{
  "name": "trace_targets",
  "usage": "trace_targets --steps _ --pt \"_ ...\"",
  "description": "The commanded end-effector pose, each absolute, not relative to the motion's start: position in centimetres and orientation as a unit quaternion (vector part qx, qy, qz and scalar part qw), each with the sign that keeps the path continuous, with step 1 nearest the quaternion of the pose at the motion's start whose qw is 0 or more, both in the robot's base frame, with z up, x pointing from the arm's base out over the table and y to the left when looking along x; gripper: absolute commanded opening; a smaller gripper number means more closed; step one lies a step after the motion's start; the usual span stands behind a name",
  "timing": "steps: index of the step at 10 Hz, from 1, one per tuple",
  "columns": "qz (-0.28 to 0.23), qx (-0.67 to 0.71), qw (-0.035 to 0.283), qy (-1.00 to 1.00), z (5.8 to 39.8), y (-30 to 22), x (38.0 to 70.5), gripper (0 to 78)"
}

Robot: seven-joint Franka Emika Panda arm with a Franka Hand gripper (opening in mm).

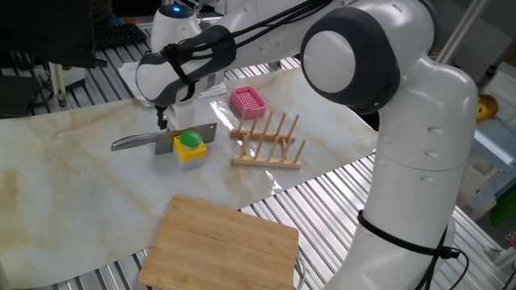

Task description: Put the knife on the knife rack

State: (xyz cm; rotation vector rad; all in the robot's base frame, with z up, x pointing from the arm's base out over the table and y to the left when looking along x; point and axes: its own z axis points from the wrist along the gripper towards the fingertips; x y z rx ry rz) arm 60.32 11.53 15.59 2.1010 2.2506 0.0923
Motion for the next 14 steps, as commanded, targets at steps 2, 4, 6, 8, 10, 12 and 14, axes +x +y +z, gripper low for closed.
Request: trace_targets --steps 2,4,6,8,10,12,14 --pt "0.03 0.682 0.031 0.73 15.7 11.6 60.4 77.5" --pt "0.03 0.682 0.031 0.73 15.7 11.6 60.4 77.5" --pt "0.03 0.682 0.031 0.73 15.7 11.6 60.4 77.5" --pt "0.03 0.682 0.031 0.73 15.7 11.6 60.4 77.5" --pt "0.03 0.682 0.031 0.73 15.7 11.6 60.4 77.5" --pt "0.03 0.682 0.031 0.73 15.7 11.6 60.4 77.5" --pt "0.026 0.681 0.033 0.731 14.1 11.5 60.3 77.5"
